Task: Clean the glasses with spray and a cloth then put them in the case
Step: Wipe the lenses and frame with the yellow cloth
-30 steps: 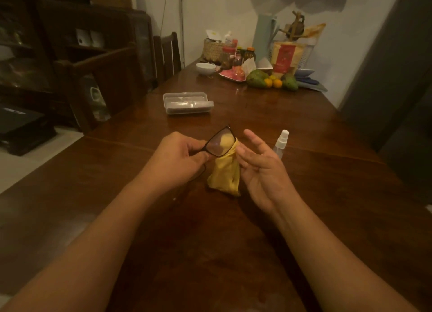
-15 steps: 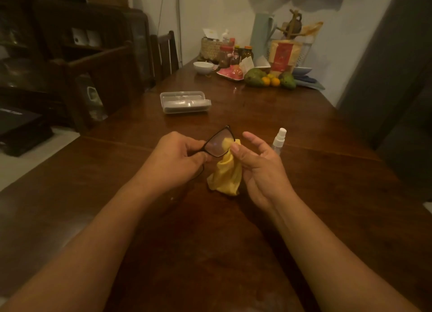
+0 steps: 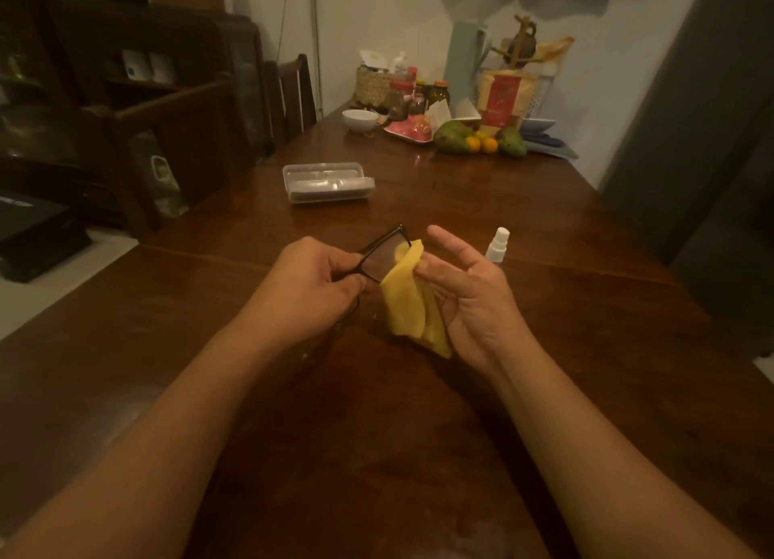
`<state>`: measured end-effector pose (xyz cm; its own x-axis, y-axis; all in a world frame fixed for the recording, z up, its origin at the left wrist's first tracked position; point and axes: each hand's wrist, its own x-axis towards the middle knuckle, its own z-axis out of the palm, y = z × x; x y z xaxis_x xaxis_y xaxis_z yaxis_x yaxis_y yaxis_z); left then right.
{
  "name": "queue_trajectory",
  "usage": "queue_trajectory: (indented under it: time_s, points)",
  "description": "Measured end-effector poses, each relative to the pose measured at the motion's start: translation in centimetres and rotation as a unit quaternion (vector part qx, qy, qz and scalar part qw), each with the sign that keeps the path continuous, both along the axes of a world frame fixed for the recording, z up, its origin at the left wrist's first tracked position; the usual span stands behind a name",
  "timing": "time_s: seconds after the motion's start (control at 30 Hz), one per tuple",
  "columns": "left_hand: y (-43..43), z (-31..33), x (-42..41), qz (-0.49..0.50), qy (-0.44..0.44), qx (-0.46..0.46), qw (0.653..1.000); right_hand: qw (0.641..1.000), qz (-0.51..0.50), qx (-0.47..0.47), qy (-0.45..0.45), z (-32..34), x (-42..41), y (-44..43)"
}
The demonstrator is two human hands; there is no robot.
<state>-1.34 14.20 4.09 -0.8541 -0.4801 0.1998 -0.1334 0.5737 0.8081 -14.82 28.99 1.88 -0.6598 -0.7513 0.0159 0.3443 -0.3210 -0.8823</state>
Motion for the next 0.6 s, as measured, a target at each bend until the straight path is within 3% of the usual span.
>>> queue_trajectory:
  time_s: [0.27, 0.47, 0.6]
  points:
    - [0.5, -0.2, -0.3, -0.01, -0.011, -0.023, 1.0, 0.988, -0.107, 0.065, 0.087, -1.0, 0.4, -0.8]
    - [0.6, -0.3, -0.5, 0.008, 0.044, -0.034, 0.998, 0.992, -0.01, 0.074, 0.1, -1.6, 1.3, -1.4]
    - [0.6, -0.1, -0.4, 0.015, 0.048, -0.039, 0.998, 0.994, -0.03, 0.063, 0.088, -1.5, 1.5, -1.5]
